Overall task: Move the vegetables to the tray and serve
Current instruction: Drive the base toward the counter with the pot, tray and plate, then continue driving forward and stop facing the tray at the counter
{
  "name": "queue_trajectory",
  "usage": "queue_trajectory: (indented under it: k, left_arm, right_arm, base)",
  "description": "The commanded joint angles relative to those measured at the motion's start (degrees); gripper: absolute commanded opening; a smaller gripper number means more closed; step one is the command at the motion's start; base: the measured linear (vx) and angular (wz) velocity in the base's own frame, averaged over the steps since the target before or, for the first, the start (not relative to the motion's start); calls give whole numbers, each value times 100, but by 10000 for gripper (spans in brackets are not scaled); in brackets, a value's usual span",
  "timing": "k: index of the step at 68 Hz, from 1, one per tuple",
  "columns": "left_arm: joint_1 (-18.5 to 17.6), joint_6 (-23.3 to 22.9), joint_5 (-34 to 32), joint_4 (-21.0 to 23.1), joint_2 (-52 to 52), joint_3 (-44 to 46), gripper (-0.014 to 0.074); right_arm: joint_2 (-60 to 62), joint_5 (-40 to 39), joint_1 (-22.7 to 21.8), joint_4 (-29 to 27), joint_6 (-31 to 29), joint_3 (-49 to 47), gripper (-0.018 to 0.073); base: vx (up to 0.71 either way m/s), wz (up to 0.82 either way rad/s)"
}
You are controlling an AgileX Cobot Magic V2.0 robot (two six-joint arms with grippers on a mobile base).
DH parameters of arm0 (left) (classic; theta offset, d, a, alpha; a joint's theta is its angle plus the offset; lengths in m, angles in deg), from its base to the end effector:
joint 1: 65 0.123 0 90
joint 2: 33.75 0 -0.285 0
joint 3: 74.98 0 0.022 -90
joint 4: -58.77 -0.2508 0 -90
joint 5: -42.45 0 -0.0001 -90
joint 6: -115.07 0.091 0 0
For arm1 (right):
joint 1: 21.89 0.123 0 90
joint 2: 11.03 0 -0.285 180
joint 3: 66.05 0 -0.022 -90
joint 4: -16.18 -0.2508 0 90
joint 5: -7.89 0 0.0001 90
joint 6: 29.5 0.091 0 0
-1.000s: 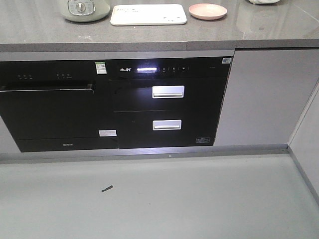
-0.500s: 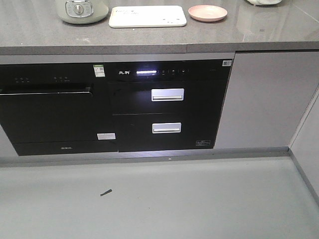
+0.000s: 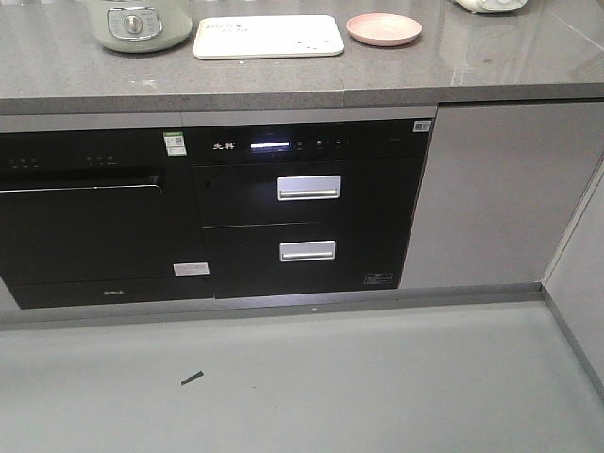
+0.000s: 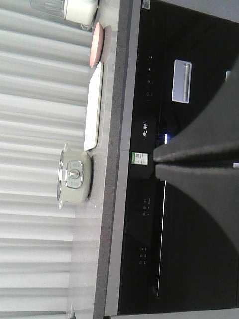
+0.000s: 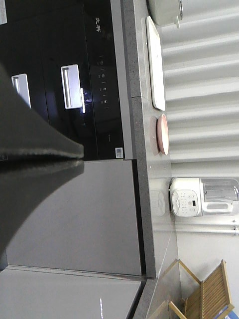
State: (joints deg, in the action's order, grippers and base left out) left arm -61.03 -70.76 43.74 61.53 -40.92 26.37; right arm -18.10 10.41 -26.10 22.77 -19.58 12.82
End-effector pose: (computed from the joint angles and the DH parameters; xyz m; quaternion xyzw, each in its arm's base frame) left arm 0.0565 0.0038 0.2033 -0.0750 0.6849 -0.0296 0.7241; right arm 0.0566 -0.0046 0.2002 0.0477 0.6958 -0.0072 0.7166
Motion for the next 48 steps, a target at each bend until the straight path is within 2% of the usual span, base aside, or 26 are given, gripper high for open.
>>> queue_trajectory:
  k: [1, 48]
  left_arm:
    - [-19, -56, -399, 3, -31, -47, -6]
    - [-19, -56, -399, 3, -31, -47, -6]
  right_arm:
    - [2, -390, -35, 22, -32, 35, -4]
    - [2, -384, -35, 22, -32, 35, -4]
  base:
    - [9, -5]
    - [10, -1]
